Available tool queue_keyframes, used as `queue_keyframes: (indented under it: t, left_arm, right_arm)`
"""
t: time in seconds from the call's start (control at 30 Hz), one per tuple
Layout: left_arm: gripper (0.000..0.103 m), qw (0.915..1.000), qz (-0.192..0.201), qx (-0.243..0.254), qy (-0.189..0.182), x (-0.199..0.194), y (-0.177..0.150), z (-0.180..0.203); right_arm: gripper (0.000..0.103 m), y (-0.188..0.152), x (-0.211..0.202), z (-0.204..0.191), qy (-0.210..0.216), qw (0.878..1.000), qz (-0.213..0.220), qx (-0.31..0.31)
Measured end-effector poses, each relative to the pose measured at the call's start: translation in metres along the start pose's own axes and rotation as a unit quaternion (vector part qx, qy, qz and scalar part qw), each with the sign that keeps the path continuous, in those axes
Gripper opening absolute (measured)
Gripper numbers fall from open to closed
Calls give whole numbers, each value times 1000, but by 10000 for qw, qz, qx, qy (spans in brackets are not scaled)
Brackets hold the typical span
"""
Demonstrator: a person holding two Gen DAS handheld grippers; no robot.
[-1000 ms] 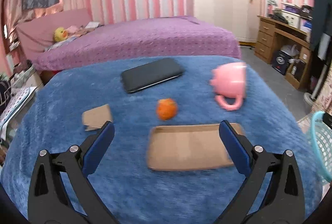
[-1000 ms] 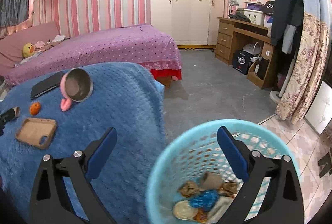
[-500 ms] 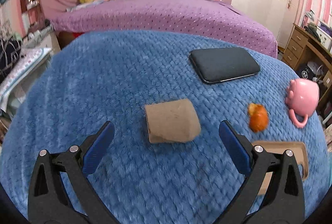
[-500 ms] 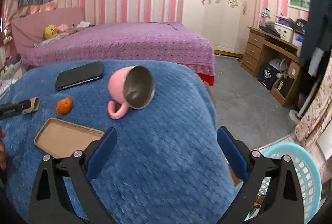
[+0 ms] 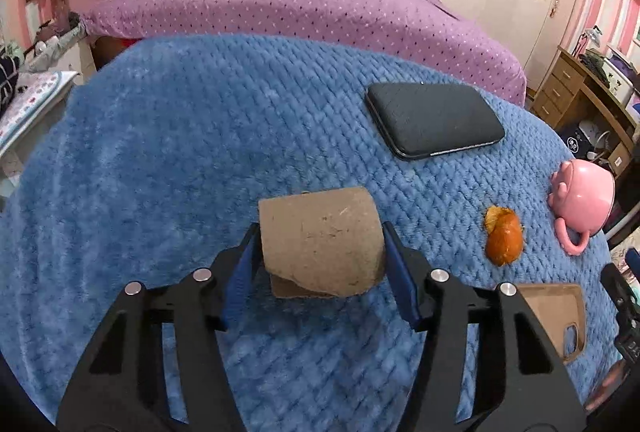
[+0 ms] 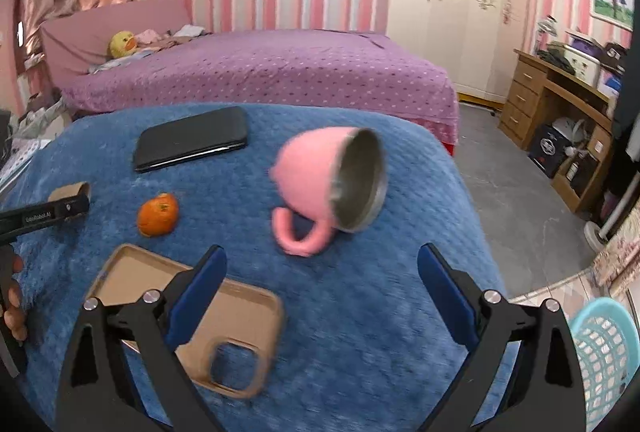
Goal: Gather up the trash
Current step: 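Grasp the orange peel with the right tool while the left tool holds the tube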
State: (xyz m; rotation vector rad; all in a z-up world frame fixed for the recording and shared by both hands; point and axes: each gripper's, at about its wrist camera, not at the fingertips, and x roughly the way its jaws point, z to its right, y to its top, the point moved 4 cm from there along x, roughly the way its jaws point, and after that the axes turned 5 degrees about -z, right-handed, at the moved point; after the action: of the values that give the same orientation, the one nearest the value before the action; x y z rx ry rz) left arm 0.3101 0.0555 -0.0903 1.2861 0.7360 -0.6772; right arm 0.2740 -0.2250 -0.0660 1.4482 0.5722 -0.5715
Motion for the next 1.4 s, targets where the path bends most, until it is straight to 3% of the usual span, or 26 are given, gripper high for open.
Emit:
queue_keyframes:
  t: [0.3, 0.5, 0.7, 0.77, 0.9, 1.1, 1.4]
  left_arm:
    - [58, 9990, 82, 10, 442, -26, -15, -40]
    - [58, 9979, 70, -63, 639, -28, -17, -67]
    - [58, 9983, 63, -93, 565, -32, -18, -75]
    - [58, 9984, 71, -128, 546, -33, -17, -75]
    - [58, 9984, 117, -76, 549, -38, -16, -70]
    - [58, 9985, 238, 59, 481, -50, -19, -56]
    - [58, 9987, 317, 366, 142, -72, -33, -6]
  right_arm:
    - [91, 18, 19, -77, 457, 9976, -69, -511]
    - [66, 17, 50, -104, 666, 9941, -562, -652]
    - [39, 18, 68, -116, 909, 9894, -839, -757]
    - [36, 17, 70, -121, 935, 9884, -857, -831]
    - [30, 20, 58, -117, 975, 9899, -602, -833]
    - [30, 19, 24, -96, 654, 9934, -178, -929]
    - [30, 5, -36, -30, 312, 9975, 101, -625]
